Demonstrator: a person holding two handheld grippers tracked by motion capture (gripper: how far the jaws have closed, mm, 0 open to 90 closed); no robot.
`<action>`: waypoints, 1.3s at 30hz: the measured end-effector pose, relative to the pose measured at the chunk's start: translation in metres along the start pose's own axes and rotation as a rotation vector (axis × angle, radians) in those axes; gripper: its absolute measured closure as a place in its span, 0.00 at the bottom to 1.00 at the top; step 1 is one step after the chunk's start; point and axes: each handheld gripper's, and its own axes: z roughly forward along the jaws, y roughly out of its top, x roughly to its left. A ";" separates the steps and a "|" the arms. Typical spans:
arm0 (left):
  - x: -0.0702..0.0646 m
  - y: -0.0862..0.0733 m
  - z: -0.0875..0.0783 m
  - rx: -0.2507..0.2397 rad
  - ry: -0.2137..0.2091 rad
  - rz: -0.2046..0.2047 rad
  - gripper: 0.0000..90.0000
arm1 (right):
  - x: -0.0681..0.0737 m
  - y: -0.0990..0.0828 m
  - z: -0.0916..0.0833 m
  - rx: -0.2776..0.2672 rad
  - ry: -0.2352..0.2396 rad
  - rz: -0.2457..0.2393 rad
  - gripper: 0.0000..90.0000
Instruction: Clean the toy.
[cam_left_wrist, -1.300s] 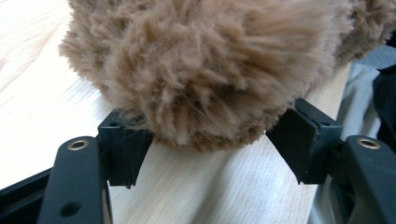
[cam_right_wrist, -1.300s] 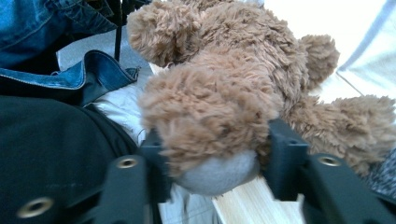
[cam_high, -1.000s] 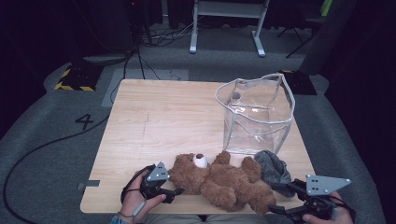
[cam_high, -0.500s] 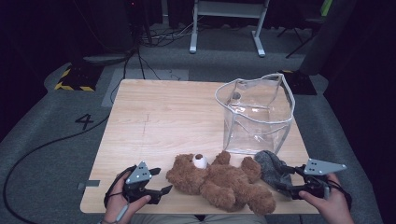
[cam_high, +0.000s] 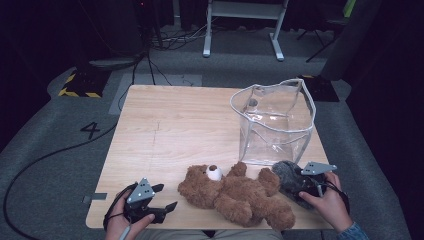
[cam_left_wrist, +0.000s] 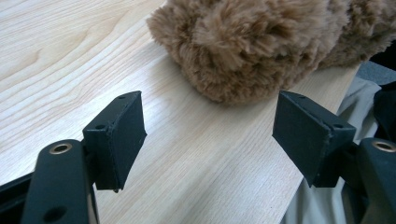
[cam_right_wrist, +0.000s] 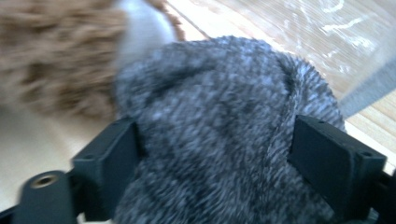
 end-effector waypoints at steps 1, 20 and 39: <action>0.001 -0.001 0.000 -0.002 0.003 -0.003 0.28 | -0.001 0.000 0.001 -0.001 0.001 0.003 0.17; -0.002 0.011 0.020 0.019 -0.048 0.043 0.28 | -0.002 0.019 -0.047 -0.080 0.061 -0.002 0.84; -0.025 0.043 0.041 -0.011 -0.119 0.159 0.70 | 0.094 0.140 -0.060 -0.230 0.368 -0.268 0.84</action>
